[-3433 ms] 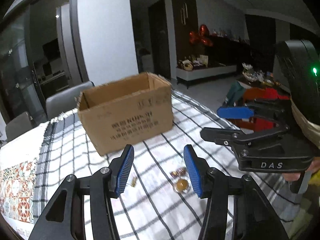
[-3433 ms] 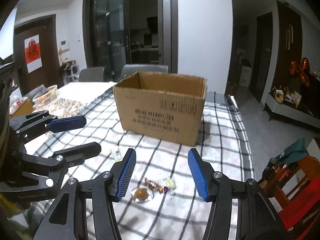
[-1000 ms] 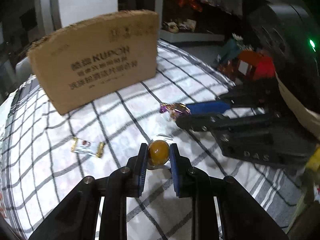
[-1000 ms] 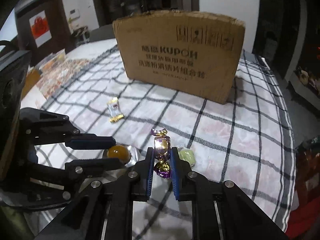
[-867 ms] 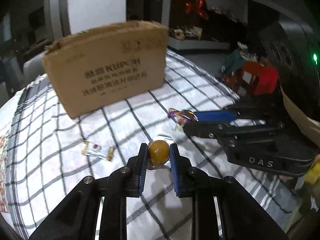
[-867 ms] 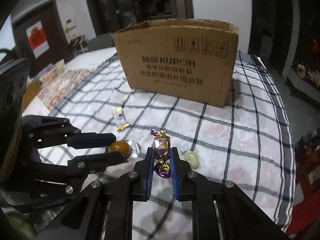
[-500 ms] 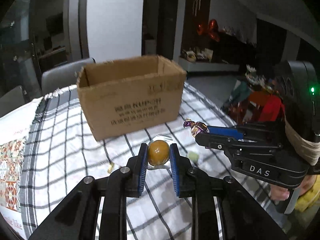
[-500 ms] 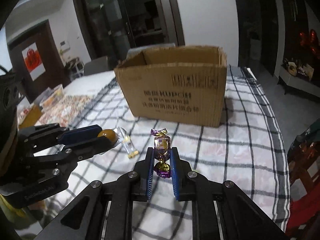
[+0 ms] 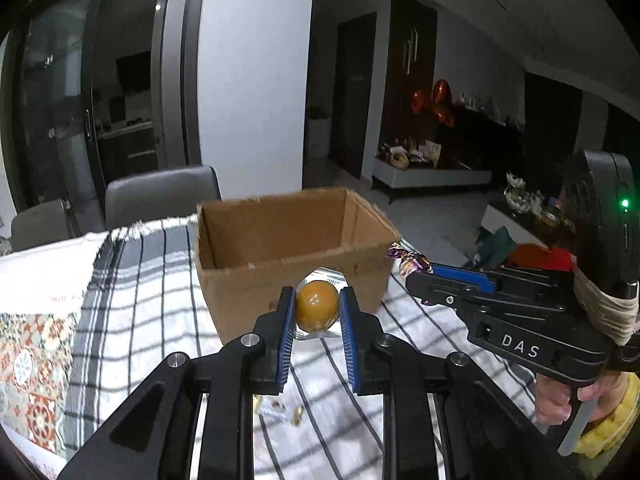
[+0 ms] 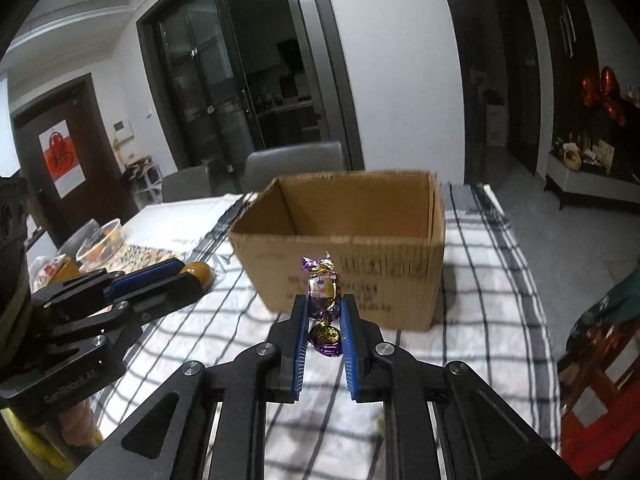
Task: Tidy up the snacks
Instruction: 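Carry the amber candy and purple candy into the box while opening both tools, then move both open tools back from the box to the last snacks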
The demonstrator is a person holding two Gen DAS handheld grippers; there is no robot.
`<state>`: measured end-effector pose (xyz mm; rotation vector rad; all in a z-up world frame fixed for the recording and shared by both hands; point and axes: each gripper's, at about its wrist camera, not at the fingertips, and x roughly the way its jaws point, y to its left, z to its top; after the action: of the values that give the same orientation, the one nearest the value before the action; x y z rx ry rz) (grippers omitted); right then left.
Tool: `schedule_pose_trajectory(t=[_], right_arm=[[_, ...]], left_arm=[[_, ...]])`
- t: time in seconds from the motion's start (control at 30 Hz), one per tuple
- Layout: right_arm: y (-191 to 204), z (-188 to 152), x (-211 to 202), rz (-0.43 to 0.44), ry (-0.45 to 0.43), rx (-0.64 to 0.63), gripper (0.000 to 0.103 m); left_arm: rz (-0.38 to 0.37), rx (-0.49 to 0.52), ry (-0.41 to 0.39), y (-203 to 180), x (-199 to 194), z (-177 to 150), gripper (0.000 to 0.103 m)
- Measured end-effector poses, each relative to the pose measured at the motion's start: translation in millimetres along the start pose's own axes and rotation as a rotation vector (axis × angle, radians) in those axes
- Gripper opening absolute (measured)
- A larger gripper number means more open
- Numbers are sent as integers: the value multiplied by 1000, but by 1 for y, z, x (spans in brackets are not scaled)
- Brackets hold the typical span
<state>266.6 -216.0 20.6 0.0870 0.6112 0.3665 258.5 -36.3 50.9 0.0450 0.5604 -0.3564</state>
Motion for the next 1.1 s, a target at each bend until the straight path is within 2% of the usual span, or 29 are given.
schedule_pose_trajectory(t=[0.3,0.83,0.87,0.9,0.97,1.1], right_arm=[[-2,41,8,-31,-40,-33,17],[-25,81,70,-65,18,-34,17],[-25,82,72,-74,15,-30,18],[-27,84,74,-91,11,-22,20],[-28,84,75,-110,7,-8,50],[-29,77,69,-138,4,0,50]], left_arm=[[35,32,-31,13,13,36,23],[54,40,9,39,85,71,23],[58,40,7,41,88,72,26],[68,44,7,41,90,73,40],[104,31,6,46,92,74,59],[124,-12,8,52,85,66,61]])
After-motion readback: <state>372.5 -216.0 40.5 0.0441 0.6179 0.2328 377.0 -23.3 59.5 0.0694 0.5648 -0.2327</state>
